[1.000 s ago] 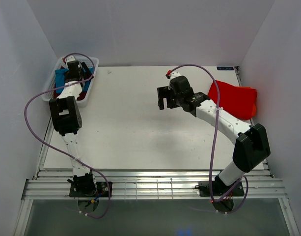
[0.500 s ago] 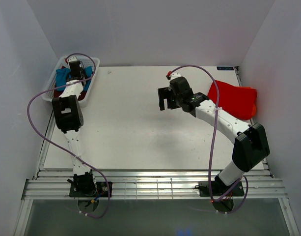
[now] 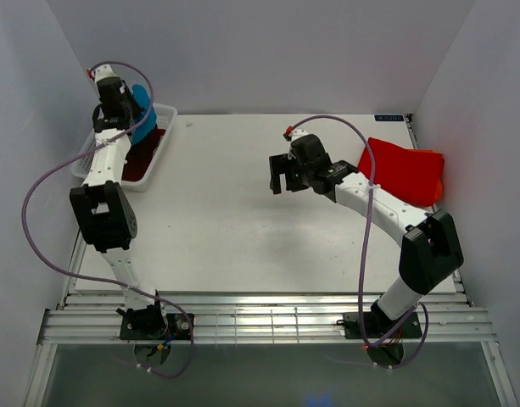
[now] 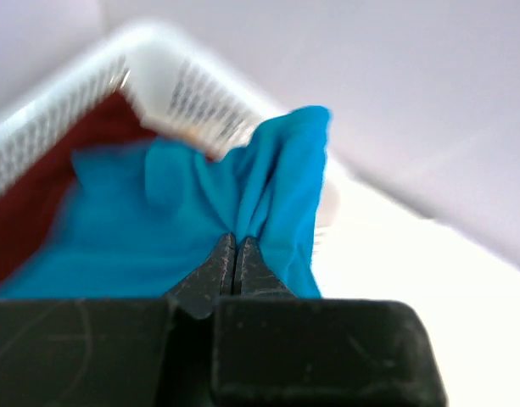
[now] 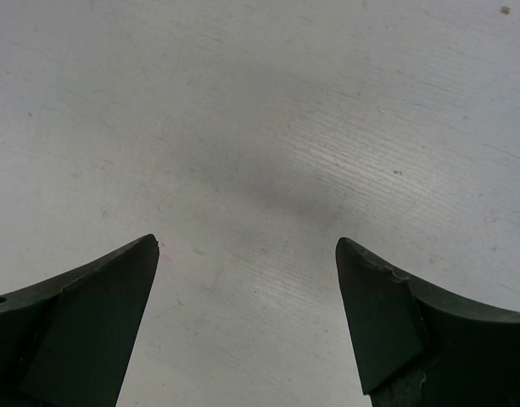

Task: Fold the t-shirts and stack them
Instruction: Grab the tshirt from the pile

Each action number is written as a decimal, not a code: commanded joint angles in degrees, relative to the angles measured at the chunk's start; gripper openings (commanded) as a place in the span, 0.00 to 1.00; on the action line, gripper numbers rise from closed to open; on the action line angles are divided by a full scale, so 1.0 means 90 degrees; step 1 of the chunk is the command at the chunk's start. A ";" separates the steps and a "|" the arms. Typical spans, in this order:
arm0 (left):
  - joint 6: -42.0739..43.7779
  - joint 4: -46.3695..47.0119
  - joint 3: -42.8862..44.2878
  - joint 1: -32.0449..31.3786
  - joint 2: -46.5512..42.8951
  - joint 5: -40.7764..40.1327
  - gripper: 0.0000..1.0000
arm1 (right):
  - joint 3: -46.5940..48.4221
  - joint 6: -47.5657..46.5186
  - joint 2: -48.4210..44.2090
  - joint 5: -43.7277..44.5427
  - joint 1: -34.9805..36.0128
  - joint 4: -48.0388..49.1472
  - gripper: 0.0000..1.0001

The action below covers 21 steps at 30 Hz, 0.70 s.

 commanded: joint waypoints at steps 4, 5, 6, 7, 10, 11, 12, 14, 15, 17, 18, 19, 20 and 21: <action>-0.0090 -0.0012 0.1110 -0.0162 -0.1363 0.2273 0.00 | -0.0250 0.0152 -0.0154 -0.0251 0.0130 0.0180 0.91; -0.0071 -0.0042 0.1160 -0.0221 -0.1392 0.2711 0.00 | -0.0279 0.0142 -0.0183 -0.0251 0.0150 0.0180 0.91; -0.0042 -0.0052 0.1180 -0.0318 -0.1440 0.2928 0.00 | -0.0328 0.0162 -0.0271 -0.0232 0.0159 0.0161 0.91; -0.0032 -0.0052 0.1171 -0.0367 -0.1557 0.3114 0.00 | -0.0357 0.0171 -0.0320 -0.0213 0.0169 0.0160 0.91; -0.0226 -0.0033 0.0976 -0.0446 -0.1869 0.4031 0.00 | -0.0532 0.0201 -0.0525 -0.0164 0.0179 0.0170 0.91; -0.0314 -0.0013 0.0656 -0.0446 -0.1986 0.4469 0.00 | -0.0640 0.0230 -0.0603 -0.0144 0.0179 0.0199 0.91; -0.0431 0.0035 0.0382 -0.0446 -0.2142 0.4676 0.00 | -0.0641 0.0230 -0.0642 -0.0134 0.0179 0.0199 0.91; -0.0907 0.0337 -0.0475 -0.0446 -0.2803 0.5183 0.00 | -0.0758 0.0279 -0.0672 -0.0086 0.0179 0.0268 0.91; -0.1104 0.0832 -0.1591 -0.0465 -0.3079 0.5447 0.00 | -0.0787 0.0279 -0.0682 -0.0095 0.0179 0.0287 0.91; -0.1660 0.1565 -0.2779 -0.0591 -0.3838 0.6044 0.00 | -0.0787 0.0298 -0.0653 -0.0037 0.0179 0.0287 0.91; -0.1731 0.2130 -0.3674 -0.0786 -0.4027 0.6181 0.00 | -0.0768 0.0279 -0.0633 -0.0017 0.0179 0.0278 0.91; -0.1673 0.2164 -0.3886 -0.1097 -0.4145 0.6221 0.00 | -0.0748 0.0289 -0.0623 0.0002 0.0179 0.0268 0.91; -0.1566 0.2107 -0.3994 -0.1313 -0.4204 0.6221 0.00 | -0.0690 0.0269 -0.0594 0.0002 0.0189 0.0210 0.91; -0.1362 0.2000 -0.4044 -0.1692 -0.4204 0.6260 0.00 | -0.0670 0.0279 -0.0574 0.0002 0.0189 0.0180 0.91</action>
